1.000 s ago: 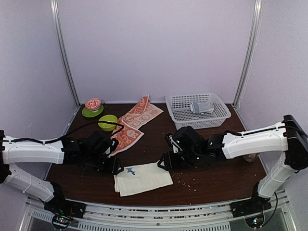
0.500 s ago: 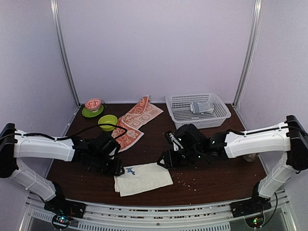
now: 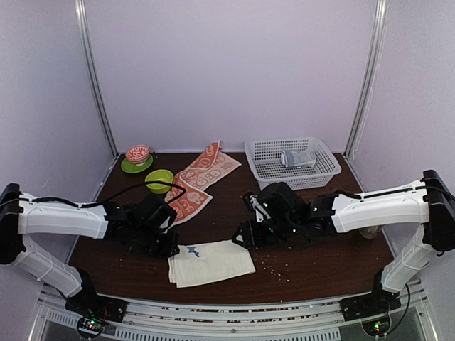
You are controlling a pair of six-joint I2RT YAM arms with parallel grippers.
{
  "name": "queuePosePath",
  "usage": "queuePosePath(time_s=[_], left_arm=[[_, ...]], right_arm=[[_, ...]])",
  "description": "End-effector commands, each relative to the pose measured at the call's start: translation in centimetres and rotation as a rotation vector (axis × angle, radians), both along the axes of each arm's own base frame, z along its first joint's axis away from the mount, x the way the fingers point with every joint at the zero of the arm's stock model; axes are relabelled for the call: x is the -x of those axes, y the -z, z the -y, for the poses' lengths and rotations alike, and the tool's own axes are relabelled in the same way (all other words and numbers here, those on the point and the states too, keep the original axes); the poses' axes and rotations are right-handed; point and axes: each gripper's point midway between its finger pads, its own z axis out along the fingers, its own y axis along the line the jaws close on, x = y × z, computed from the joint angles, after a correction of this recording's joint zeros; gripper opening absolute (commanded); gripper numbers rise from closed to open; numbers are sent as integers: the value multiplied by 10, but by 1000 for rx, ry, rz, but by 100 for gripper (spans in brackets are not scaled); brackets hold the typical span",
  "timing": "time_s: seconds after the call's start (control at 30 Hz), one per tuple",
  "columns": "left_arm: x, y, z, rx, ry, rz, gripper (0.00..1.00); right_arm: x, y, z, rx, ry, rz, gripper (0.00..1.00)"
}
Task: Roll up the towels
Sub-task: Adjust the towel at the center of the board.
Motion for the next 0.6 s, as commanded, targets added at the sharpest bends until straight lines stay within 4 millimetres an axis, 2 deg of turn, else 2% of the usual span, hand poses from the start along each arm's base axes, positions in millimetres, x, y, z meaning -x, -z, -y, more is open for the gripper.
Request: queuePosePath(time_s=[0.0,0.23,0.57], left_arm=[[-15,-27,6,40,-12,82,0],[-21,-38,0,0,-22,108,0],[-31,-18,-16,-90,-59,78,0]], right_arm=[[-6,-11,-3,-19,9,15,51],[-5,-2,-4,-13,11,-3,50],[-7,33,2,44,80,-75,49]])
